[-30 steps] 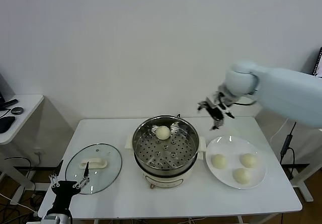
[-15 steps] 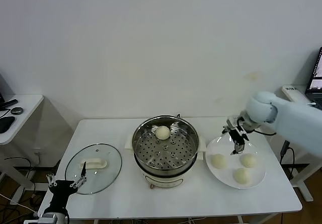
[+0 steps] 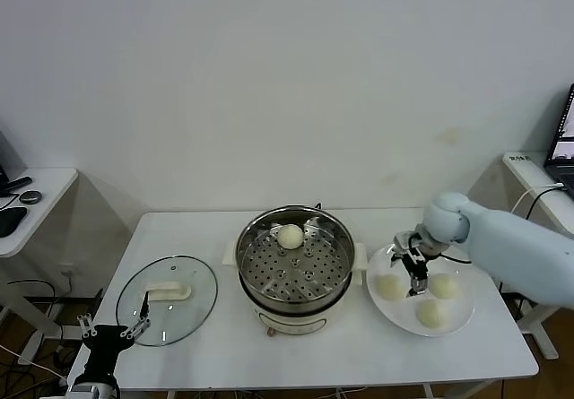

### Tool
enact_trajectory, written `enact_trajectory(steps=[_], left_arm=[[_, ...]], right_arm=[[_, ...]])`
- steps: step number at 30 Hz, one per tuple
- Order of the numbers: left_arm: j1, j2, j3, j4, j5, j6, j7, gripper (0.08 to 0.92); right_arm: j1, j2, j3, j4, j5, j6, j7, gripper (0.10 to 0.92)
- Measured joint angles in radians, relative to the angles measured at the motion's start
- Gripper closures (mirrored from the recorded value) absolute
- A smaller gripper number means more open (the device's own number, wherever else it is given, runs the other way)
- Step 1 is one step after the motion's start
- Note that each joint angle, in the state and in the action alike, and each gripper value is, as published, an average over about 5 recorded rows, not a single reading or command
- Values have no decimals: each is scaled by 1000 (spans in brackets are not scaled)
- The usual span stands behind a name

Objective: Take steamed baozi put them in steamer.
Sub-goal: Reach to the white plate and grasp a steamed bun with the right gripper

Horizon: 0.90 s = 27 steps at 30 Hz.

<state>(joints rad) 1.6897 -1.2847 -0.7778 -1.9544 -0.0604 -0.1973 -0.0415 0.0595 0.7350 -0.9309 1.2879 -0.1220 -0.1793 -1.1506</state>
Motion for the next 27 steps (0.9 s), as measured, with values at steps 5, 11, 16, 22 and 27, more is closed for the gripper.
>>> enact_trajectory(steps=[5, 11, 16, 22, 27], left_arm=[[4, 1, -8, -1, 0, -3, -1, 177], [6, 4, -14, 1, 0, -7, -1, 177], [7, 3, -19, 2, 0, -10, -2, 177], [7, 0, -21, 2, 0, -11, -2, 177], [8, 0, -21, 3, -1, -12, -2, 177]], right_arm=[[-43, 30, 40, -42, -37, 10, 13, 203], [-77, 64, 73, -80, -67, 11, 24, 207], [-87, 80, 85, -92, -76, 4, 27, 306], [-86, 78, 87, -90, -73, -7, 19, 488], [-62, 55, 79, -68, -53, -14, 7, 612]])
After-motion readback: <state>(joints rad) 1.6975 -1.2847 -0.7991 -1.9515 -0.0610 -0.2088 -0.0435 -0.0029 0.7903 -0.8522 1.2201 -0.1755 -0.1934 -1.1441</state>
